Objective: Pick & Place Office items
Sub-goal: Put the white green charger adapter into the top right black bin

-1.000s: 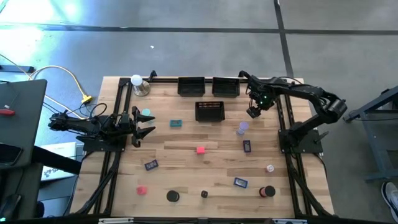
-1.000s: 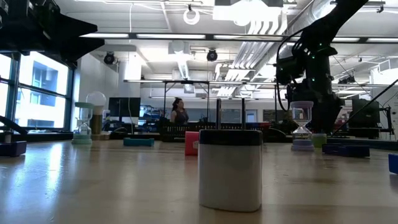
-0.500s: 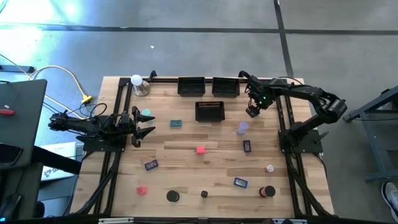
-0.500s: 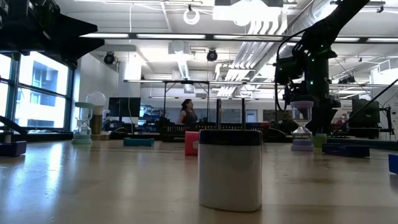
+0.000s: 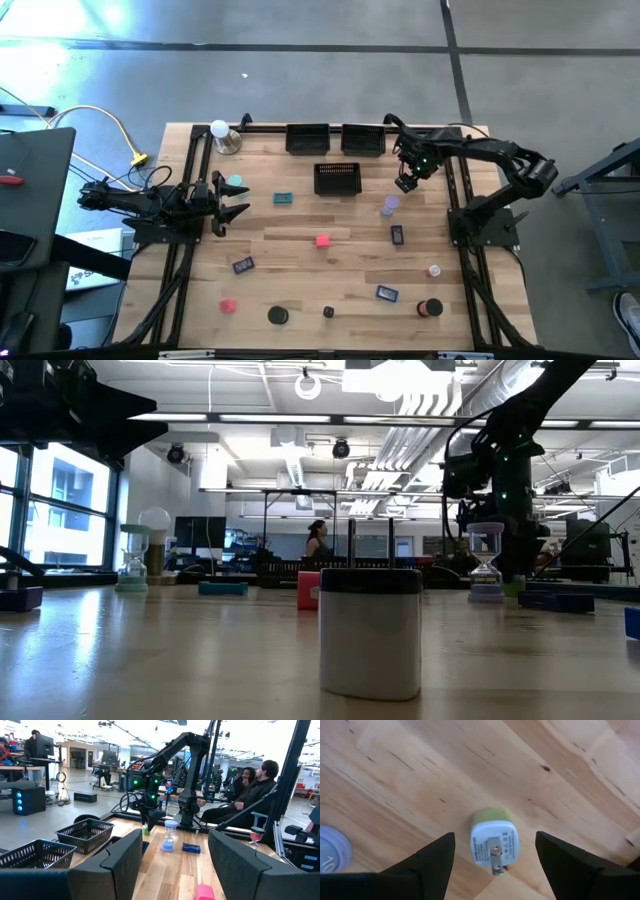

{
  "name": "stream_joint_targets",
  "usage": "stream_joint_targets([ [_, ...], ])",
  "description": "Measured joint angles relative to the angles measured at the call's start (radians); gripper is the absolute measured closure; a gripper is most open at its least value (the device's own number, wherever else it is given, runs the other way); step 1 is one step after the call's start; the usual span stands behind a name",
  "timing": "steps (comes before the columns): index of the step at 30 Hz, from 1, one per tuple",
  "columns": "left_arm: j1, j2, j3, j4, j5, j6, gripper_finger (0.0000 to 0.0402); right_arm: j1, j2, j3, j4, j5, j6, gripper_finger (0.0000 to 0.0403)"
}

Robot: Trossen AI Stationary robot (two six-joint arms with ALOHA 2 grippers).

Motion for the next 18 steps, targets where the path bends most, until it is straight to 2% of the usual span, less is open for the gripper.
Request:
stream_joint_targets([
  [18, 0.0, 0.0, 0.0, 0.0, 0.0, -0.004, 0.0181, 0.0, 0.0, -0.021, 0.045, 0.021, -0.003, 0.0137],
])
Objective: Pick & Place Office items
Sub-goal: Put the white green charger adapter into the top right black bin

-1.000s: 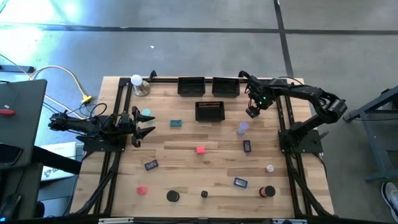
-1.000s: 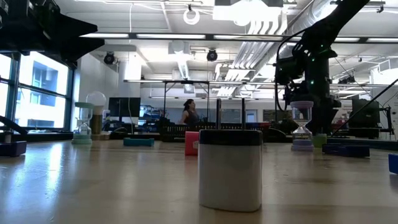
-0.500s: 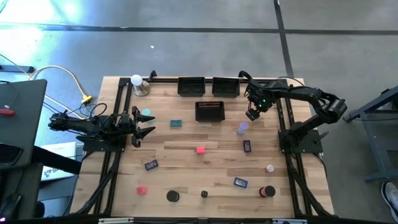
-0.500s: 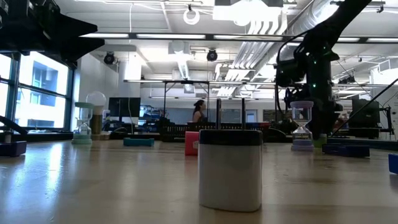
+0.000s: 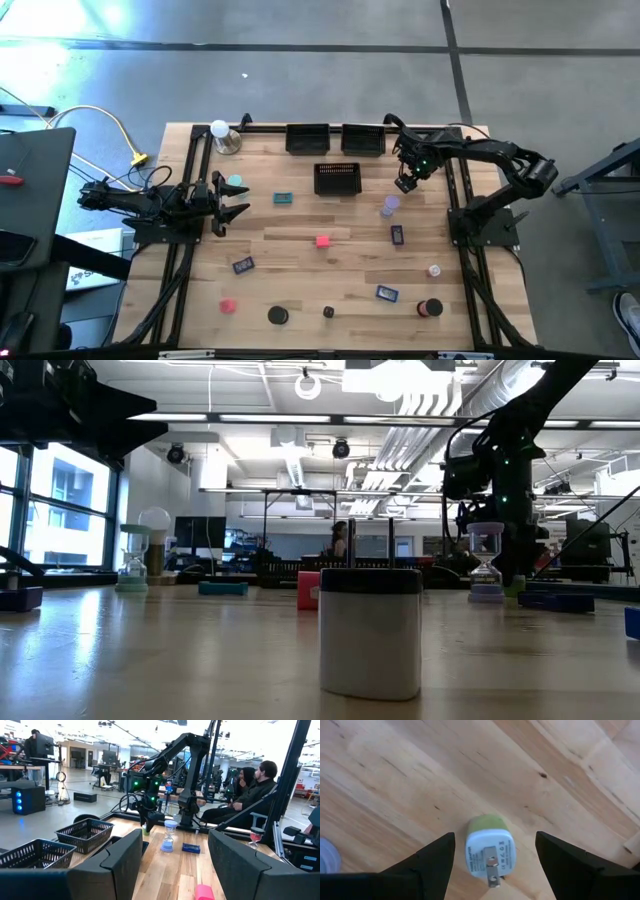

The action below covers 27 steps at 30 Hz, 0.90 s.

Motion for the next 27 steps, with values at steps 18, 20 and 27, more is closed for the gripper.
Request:
stream_joint_targets([
  [18, 0.0, 0.0, 0.0, 0.0, 0.0, 0.0, 0.0181, 0.0, 0.0, -0.007, 0.001, -0.005, 0.007, 0.0137],
  [20, 0.0, 0.0, 0.0, 0.0, 0.0, 0.0, 0.0181, 0.0, 0.0, -0.017, 0.005, -0.005, 0.007, 0.0137],
  [27, 0.0, 0.0, 0.0, 0.0, 0.0, 0.003, 0.0181, 0.0, 0.0, -0.05, 0.046, -0.007, 0.007, 0.0137],
])
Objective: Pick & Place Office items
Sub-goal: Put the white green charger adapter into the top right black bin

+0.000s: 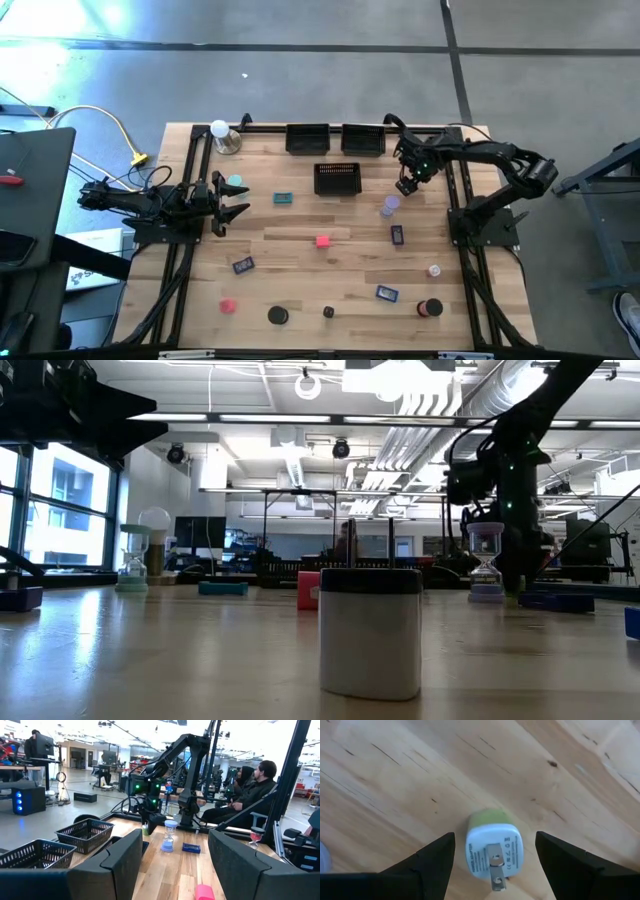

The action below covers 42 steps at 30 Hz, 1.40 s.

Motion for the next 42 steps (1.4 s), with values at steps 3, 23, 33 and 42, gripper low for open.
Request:
stream_joint_targets([
  [3, 0.0, 0.0, 0.0, 0.0, 0.0, 0.0, 0.0181, 0.0, 0.0, -0.012, 0.023, 0.002, -0.001, 0.0137],
  [23, 0.0, 0.0, 0.0, 0.0, 0.0, 0.0, 0.0181, 0.0, 0.0, -0.017, 0.046, 0.041, -0.001, 0.0199],
  [33, 0.0, 0.0, 0.0, 0.0, 0.0, 0.0, 0.0181, 0.016, -0.001, -0.016, 0.043, 0.073, -0.084, 0.0281],
  [42, 0.0, 0.0, 0.0, 0.0, 0.0, 0.0, 0.0181, 0.114, -0.003, 0.065, -0.133, 0.137, -0.059, 0.0281],
])
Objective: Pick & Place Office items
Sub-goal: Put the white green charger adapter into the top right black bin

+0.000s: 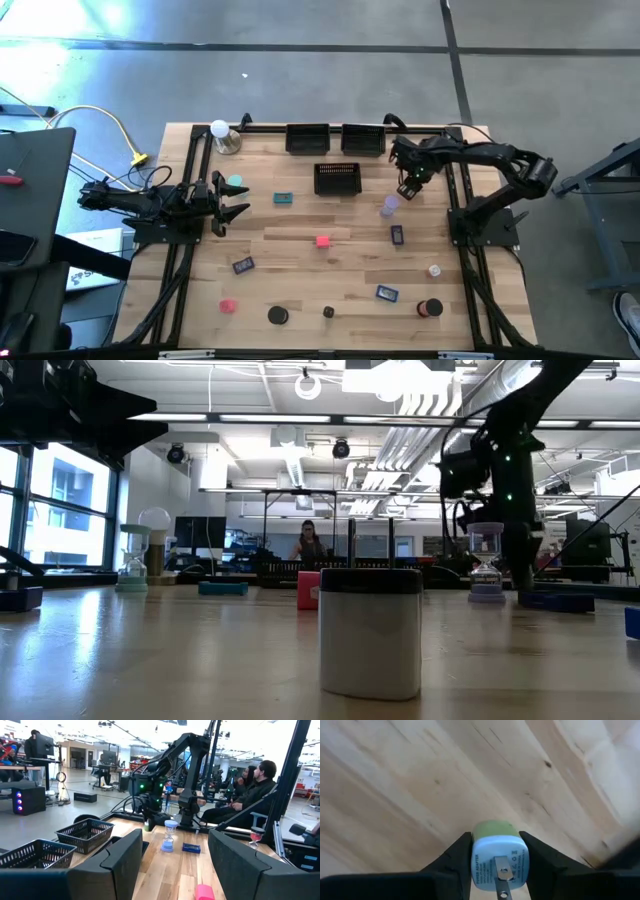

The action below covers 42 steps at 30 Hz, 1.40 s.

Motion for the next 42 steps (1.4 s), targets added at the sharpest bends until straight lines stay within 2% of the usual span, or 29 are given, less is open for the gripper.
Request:
stream_joint_targets([
  [3, 0.0, 0.0, 0.0, 0.0, 0.0, 0.0, 0.0181, 0.041, 0.0, 0.069, -0.095, 0.051, 0.025, 0.0281],
  [11, 0.0, 0.0, 0.0, 0.0, 0.0, 0.0, 0.0181, 0.09, 0.0, 0.299, -0.235, 0.075, 0.04, 0.028],
  [18, 0.0, 0.0, 0.0, 0.0, 0.0, -0.005, 0.0181, 0.095, 0.0, 0.499, -0.271, 0.084, 0.031, 0.028],
  [24, 0.0, 0.0, 0.0, 0.0, 0.0, -0.003, 0.0181, 0.093, 0.0, 0.615, -0.261, 0.077, -0.024, 0.028],
  [28, 0.0, 0.0, 0.0, 0.0, 0.0, 0.003, 0.0181, 0.059, 0.007, 0.675, -0.225, 0.02, -0.046, 0.028],
  [34, 0.0, 0.0, 0.0, 0.0, 0.0, 0.002, 0.0181, 0.016, 0.111, 0.775, -0.224, -0.036, -0.065, 0.028],
  [42, 0.0, 0.0, 0.0, 0.0, 0.0, 0.001, 0.0181, -0.023, 0.34, 0.904, -0.23, -0.087, -0.076, 0.028],
])
